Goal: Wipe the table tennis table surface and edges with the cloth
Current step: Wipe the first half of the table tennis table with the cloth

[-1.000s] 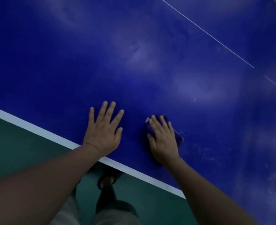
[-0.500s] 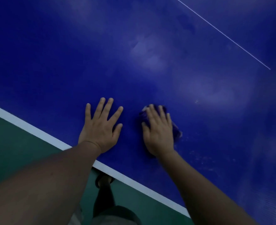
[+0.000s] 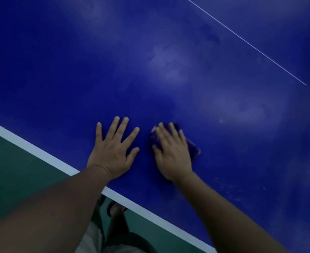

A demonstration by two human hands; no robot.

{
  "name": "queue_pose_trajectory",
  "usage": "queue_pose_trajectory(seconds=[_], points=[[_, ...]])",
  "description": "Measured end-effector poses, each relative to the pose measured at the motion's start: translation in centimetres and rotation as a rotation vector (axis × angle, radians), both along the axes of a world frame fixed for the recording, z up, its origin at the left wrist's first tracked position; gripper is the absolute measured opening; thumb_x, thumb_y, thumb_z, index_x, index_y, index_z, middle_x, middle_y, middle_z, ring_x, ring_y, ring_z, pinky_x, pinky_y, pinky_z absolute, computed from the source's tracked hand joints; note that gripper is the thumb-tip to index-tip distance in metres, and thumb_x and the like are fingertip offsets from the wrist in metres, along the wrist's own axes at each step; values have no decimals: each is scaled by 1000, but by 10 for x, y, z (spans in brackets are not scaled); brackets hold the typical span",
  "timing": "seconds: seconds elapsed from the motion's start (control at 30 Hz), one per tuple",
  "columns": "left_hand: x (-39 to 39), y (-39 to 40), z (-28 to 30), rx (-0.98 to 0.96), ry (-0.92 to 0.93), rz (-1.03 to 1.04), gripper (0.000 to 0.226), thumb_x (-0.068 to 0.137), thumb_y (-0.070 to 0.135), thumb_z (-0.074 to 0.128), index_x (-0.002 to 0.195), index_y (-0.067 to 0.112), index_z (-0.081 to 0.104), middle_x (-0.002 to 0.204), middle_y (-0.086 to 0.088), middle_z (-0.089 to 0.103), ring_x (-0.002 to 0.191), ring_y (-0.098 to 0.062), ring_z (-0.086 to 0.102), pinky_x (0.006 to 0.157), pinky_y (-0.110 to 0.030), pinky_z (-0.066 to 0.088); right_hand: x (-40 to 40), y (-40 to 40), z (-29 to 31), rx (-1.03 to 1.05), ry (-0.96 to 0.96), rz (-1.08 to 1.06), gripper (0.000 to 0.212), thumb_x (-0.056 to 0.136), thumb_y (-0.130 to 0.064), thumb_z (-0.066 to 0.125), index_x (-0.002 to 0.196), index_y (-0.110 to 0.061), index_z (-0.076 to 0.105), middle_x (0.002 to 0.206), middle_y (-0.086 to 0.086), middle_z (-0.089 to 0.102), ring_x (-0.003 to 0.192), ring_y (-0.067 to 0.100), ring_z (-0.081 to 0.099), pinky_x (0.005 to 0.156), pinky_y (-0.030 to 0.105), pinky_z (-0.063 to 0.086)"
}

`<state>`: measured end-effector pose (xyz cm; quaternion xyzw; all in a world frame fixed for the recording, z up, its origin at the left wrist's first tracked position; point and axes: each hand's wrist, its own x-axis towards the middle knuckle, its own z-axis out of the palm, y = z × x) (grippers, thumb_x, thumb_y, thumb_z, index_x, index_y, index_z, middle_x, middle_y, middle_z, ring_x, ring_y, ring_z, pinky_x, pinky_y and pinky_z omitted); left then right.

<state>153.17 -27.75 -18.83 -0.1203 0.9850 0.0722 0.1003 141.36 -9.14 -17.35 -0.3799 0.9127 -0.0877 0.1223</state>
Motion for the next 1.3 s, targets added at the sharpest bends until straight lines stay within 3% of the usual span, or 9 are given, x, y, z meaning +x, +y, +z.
queue_pose_trajectory(seconds=[0.2,0.37,0.5,0.6,0.77,0.93,1.07,1.2,1.3], points=[[-3,-1,-2,12,-23,2,67,98,62,13,160,34,11,169,-6,3,156,-28,-5,119,-67,0,-21,25,4,1,10,-373,63,101,-46,27,156,-17,33,163,-2,29,155,20,11,126,45,8],[-5,-2,3,51,-4,14,67,96,60,23,158,33,20,168,-9,14,155,-31,9,117,-70,8,19,-14,3,-1,-24,-119,61,102,-46,30,157,-19,30,164,-3,27,155,20,8,125,46,6],[-13,-8,11,47,-11,-32,68,94,61,26,156,32,27,165,-12,24,152,-34,18,117,-68,14,-24,-39,3,-14,-32,-47,60,103,-47,30,156,-20,33,164,-6,25,155,17,7,126,45,6],[-34,-18,12,58,-23,-109,67,96,59,23,156,32,32,165,-12,24,153,-34,16,119,-66,13,-58,-28,5,-8,-19,-146,61,101,-46,30,156,-21,32,164,-6,25,155,16,9,126,44,7],[-98,-38,6,69,-19,-156,69,95,58,8,159,35,16,169,-7,2,155,-29,-6,121,-62,-4,-52,-18,6,-24,6,-402,62,100,-44,29,155,-15,35,163,-1,30,154,21,14,125,46,13],[-181,-54,2,33,13,-117,70,95,58,7,160,33,7,169,-6,-7,154,-27,-13,120,-61,-10,-54,-28,6,-33,-43,-155,61,100,-39,37,157,-18,29,164,-4,24,155,16,4,126,39,4],[-200,-53,-7,16,21,-120,68,96,60,0,159,35,2,169,-6,-7,154,-27,-15,120,-62,-10,-120,-34,5,-34,-40,36,60,99,-39,40,155,-17,35,162,-1,30,154,22,13,126,40,6],[-198,-56,-8,12,29,-109,66,97,61,4,159,36,4,169,-6,-4,154,-28,-13,120,-62,-7,-168,-22,5,-50,-4,-250,58,100,-37,40,153,-13,38,161,2,33,153,22,18,125,45,12],[-200,-55,-6,21,13,-115,66,98,61,6,159,36,6,169,-6,-2,155,-28,-11,120,-63,-6,-159,-7,5,-52,2,-423,59,101,-39,33,153,-11,38,161,2,33,154,23,16,124,48,15]])
